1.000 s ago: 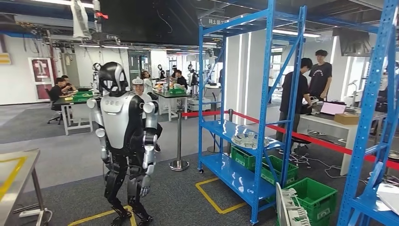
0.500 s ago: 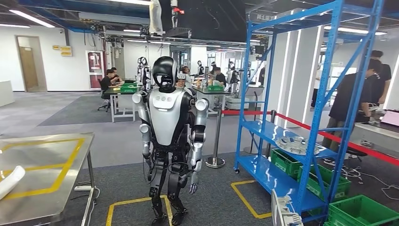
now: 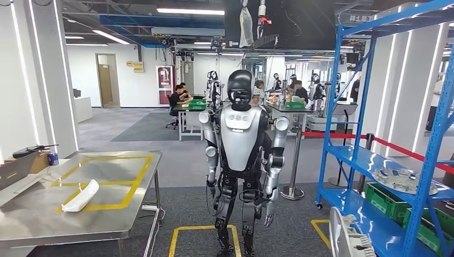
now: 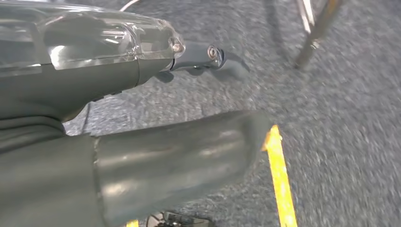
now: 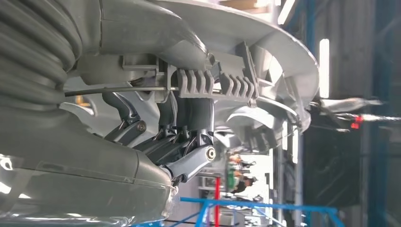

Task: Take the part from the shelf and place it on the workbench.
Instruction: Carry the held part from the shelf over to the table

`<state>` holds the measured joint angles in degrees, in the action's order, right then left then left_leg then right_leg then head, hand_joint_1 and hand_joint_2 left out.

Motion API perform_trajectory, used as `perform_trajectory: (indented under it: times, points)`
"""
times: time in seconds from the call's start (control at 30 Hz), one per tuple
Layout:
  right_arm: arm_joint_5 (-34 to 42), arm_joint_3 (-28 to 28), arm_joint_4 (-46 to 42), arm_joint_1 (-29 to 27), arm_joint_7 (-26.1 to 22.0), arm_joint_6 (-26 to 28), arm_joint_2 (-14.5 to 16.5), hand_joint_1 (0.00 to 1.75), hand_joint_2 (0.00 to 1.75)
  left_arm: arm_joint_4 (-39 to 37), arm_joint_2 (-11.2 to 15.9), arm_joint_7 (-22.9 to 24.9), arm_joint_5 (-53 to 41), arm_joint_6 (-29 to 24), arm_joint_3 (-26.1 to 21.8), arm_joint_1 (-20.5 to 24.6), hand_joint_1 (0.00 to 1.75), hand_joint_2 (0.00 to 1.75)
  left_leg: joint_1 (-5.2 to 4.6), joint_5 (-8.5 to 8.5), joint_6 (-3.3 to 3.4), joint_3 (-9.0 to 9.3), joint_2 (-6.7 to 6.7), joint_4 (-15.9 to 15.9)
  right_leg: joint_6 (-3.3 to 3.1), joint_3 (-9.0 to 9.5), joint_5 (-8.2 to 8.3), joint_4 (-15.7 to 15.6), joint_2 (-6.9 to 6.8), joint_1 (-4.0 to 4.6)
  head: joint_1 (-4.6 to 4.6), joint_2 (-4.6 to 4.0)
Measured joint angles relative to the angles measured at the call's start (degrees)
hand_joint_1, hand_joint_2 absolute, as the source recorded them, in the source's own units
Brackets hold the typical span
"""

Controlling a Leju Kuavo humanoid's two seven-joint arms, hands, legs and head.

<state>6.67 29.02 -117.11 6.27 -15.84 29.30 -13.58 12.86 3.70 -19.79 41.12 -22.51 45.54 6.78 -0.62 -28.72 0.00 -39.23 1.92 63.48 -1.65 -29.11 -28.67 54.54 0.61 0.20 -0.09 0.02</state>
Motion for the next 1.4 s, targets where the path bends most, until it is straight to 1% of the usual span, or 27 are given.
perform_trajectory:
  times: [0.03,0.07,0.13,0.2,0.23,0.3,0.33,0.4,0.47,0.53,0.6,0.63,0.67,0.73,0.8,0.83,0.9,0.93,0.97,1.03,1.1,1.13,1.2,1.27,1.33,1.37,1.4]
  points:
    - [0.5,-0.7,-0.6,0.0,0.2,0.1,-0.3,1.75,1.75,0.0,0.0,0.0,0.0,0.0,0.0,0.0,0.00,0.00,0.17,-1.86,-0.41,-1.54,-1.72,3.2,0.01,0.19,0.07,-0.3,-0.82,-0.02,-0.02,0.00]
    - [0.9,-1.5,-1.1,0.0,0.4,0.2,-0.7,1.75,1.75,0.0,0.0,0.0,0.0,0.0,0.0,0.0,0.00,0.00,0.65,-3.44,-0.83,-3.14,-2.11,6.6,0.09,0.20,0.02,-0.2,-1.73,-0.10,0.00,-0.01]
    - [1.5,-2.8,-1.8,0.0,0.8,0.3,-1.2,1.75,1.75,0.0,-0.1,0.1,0.0,0.2,0.0,-0.1,0.00,0.00,1.66,-3.91,-1.78,-4.31,-2.25,9.5,0.53,0.21,-0.27,0.0,-3.44,-0.39,-0.01,-0.02]
    - [1.7,-3.9,-2.5,0.0,1.3,0.3,-1.6,1.75,1.75,0.0,-0.2,0.1,0.0,0.4,0.0,-0.3,0.00,0.00,2.49,-0.90,-2.83,-1.25,-3.64,4.6,1.39,0.24,-0.87,0.7,-4.90,-0.89,0.00,-0.02]
    - [1.7,-4.3,-2.8,0.1,1.5,0.2,-1.8,1.75,1.75,0.0,-0.3,0.2,-0.1,0.5,0.0,-0.3,0.00,0.00,2.49,0.16,-3.17,0.75,-5.34,1.4,1.96,0.17,-1.30,1.2,-5.50,-1.07,-0.01,-0.02]
    - [1.5,-4.9,-3.5,0.3,2.1,0.0,-2.1,1.75,1.75,0.0,-0.6,0.4,-0.5,0.7,0.0,-0.3,0.00,0.00,2.15,0.85,-2.62,2.95,-7.89,-2.6,3.02,0.05,-2.22,2.4,-6.39,-1.13,0.02,-0.02]
    - [1.3,-5.0,-3.8,0.5,2.4,-0.1,-2.2,1.75,1.75,0.0,-0.7,0.5,-0.7,0.8,0.0,-0.3,0.00,0.00,1.82,0.47,-1.91,2.90,-8.18,-2.8,3.36,0.03,-2.46,2.7,-6.79,-1.08,0.02,-0.02]
    - [1.1,-5.3,-4.3,0.7,2.8,-0.4,-2.5,1.75,1.75,0.0,-0.8,0.7,-1.0,0.6,0.0,-0.4,0.00,0.00,1.61,0.56,-0.59,2.63,-6.74,-2.8,3.83,0.22,-2.78,2.8,-7.63,-1.31,0.03,-0.01]
    - [1.0,-5.4,-4.6,0.7,2.9,-0.7,-2.5,1.75,1.75,0.0,-0.8,0.6,-1.0,0.4,0.0,-0.3,0.00,0.00,1.53,0.70,0.18,2.59,-5.09,-2.9,4.06,-0.28,-4.60,4.6,-5.79,-1.69,0.03,-0.01]
    - [1.0,-5.4,-4.8,0.5,2.6,-1.0,-2.5,1.75,1.75,0.0,-0.7,0.1,-0.6,0.2,0.0,-0.1,0.00,0.00,1.37,0.86,0.75,2.58,-3.31,-2.9,3.82,-2.97,-8.42,11.0,-2.34,-1.67,0.06,-0.02]
    - [1.4,-5.4,-5.0,0.1,2.0,-1.2,-2.6,1.75,1.75,0.0,-0.7,-0.5,-0.1,0.1,0.0,0.0,0.00,0.00,0.92,0.97,1.16,2.57,-1.30,-2.9,3.16,-6.76,-11.20,18.6,-0.96,-1.23,0.09,-0.02]
    - [1.7,-5.4,-5.0,0.0,1.5,-1.3,-2.6,1.75,1.75,0.0,-0.7,-0.8,0.1,0.1,0.0,0.1,0.00,0.00,0.66,1.02,1.31,2.59,-0.24,-2.9,2.69,-7.86,-11.05,20.2,-0.73,-0.96,0.09,-0.02]
    - [2.1,-5.4,-5.1,-0.1,1.2,-1.4,-2.6,1.75,1.75,0.0,-0.7,-1.0,0.2,0.2,0.0,0.0,0.00,0.00,0.44,1.08,1.44,2.64,0.77,-2.9,2.16,-7.95,-9.68,19.5,-0.49,-0.64,0.09,-0.02]
    - [2.9,-5.5,-5.4,-0.2,0.6,-1.5,-2.6,1.75,1.75,0.0,-0.7,-1.1,0.2,0.3,0.0,0.0,0.00,0.00,0.22,1.19,1.61,2.77,2.62,-2.9,1.03,-5.63,-5.04,12.7,1.11,0.03,0.10,-0.02]
    - [3.7,-5.5,-5.7,-0.2,0.3,-1.8,-2.6,1.75,1.75,0.0,-0.7,-1.0,0.3,0.3,0.0,0.1,0.00,0.00,0.25,1.47,1.43,2.65,4.21,-3.0,0.33,-3.12,-2.08,6.4,3.36,0.39,0.11,-0.01]
    - [4.0,-5.6,-5.8,-0.1,0.3,-1.9,-2.6,1.75,1.75,0.0,-0.8,-1.0,0.3,0.2,0.0,0.0,0.00,0.00,0.40,1.67,1.20,2.47,4.88,-3.1,0.19,-2.54,-1.67,5.0,4.03,0.48,0.11,0.00]
    - [4.3,-5.6,-6.0,0.0,0.2,-2.2,-2.7,1.75,1.75,0.0,-0.9,-0.9,0.4,0.1,0.0,-0.1,0.00,0.00,0.58,2.17,0.53,2.20,6.11,-3.4,0.12,-2.05,-1.48,4.0,3.14,0.55,0.11,0.03]
    - [4.4,-5.6,-6.1,0.0,0.2,-2.2,-2.7,1.75,1.75,0.0,-0.9,-0.9,0.5,0.0,0.0,-0.3,0.00,0.00,0.41,2.05,0.35,2.06,5.08,-3.4,0.10,-1.62,-1.18,3.1,2.38,0.45,0.10,0.02]
    - [4.5,-5.6,-6.2,0.0,0.2,-2.3,-2.6,1.75,1.75,0.0,-0.9,-0.8,0.5,0.0,0.0,-0.4,0.00,0.00,0.20,1.35,0.14,1.67,3.11,-2.7,0.03,-1.16,-0.81,2.1,1.61,0.37,0.07,0.02]
    - [4.7,-5.6,-6.2,-0.1,0.2,-2.3,-2.6,1.75,1.75,0.0,-0.9,-0.8,0.5,-0.1,0.0,-0.4,0.00,0.00,0.18,-1.84,-0.31,-0.45,-1.53,1.9,-0.05,-0.59,-0.17,0.8,-0.10,0.21,0.00,0.02]
    - [4.7,-5.6,-6.2,-0.2,0.2,-2.3,-2.6,1.75,1.75,0.0,-0.9,-0.8,0.5,-0.1,0.0,-0.3,0.00,0.00,0.88,-4.84,-1.15,-3.29,-2.39,8.2,0.02,-0.58,-0.19,0.8,-1.83,0.07,-0.02,0.02]
    - [4.7,-5.6,-6.2,-0.2,0.2,-2.3,-2.6,1.75,1.75,0.0,-0.9,-0.8,0.5,-0.1,0.0,-0.3,0.00,0.00,1.20,-5.13,-1.59,-3.89,-2.26,9.8,0.19,-0.60,-0.31,0.9,-2.73,-0.06,-0.01,0.02]
    - [4.8,-5.6,-6.2,-0.3,0.2,-2.3,-2.5,1.75,1.75,0.0,-0.9,-0.7,0.3,0.0,0.0,-0.4,0.00,0.00,1.68,-2.83,-2.43,-1.92,-2.70,6.9,0.81,-0.60,-0.73,1.4,-4.41,-0.43,-0.01,0.02]
    - [5.2,-5.7,-6.2,-0.3,0.2,-2.3,-2.5,1.75,1.75,0.0,-0.9,-0.5,0.0,0.1,0.0,-0.5,0.00,0.00,1.72,-0.34,-2.90,1.92,-6.07,0.1,1.71,-0.65,-1.47,2.3,-5.74,-0.58,0.00,0.02]
    - [5.9,-5.8,-6.2,-0.3,0.2,-2.5,-2.6,1.75,1.75,0.0,-0.9,-0.2,-0.3,0.3,0.1,-0.5,0.00,0.00,1.36,0.10,-2.03,3.40,-8.81,-2.8,2.50,-0.64,-2.15,3.1,-6.69,-0.39,0.03,0.01]
    - [6.3,-5.9,-6.2,-0.3,0.1,-2.6,-2.7,1.75,1.75,0.0,-1.0,0.0,-0.4,0.3,0.1,-0.5,0.00,0.00,1.18,0.06,-1.26,3.23,-8.84,-2.6,2.78,-0.55,-2.33,3.2,-7.17,-0.29,0.05,0.00]
    - [6.8,-6.0,-6.2,-0.2,0.1,-2.9,-2.7,1.75,1.75,0.0,-0.9,0.2,-0.5,0.3,0.1,-0.5,0.00,0.00,1.10,0.11,-0.59,3.08,-7.95,-2.6,3.00,-0.42,-2.46,3.3,-7.77,-0.36,0.03,0.00]
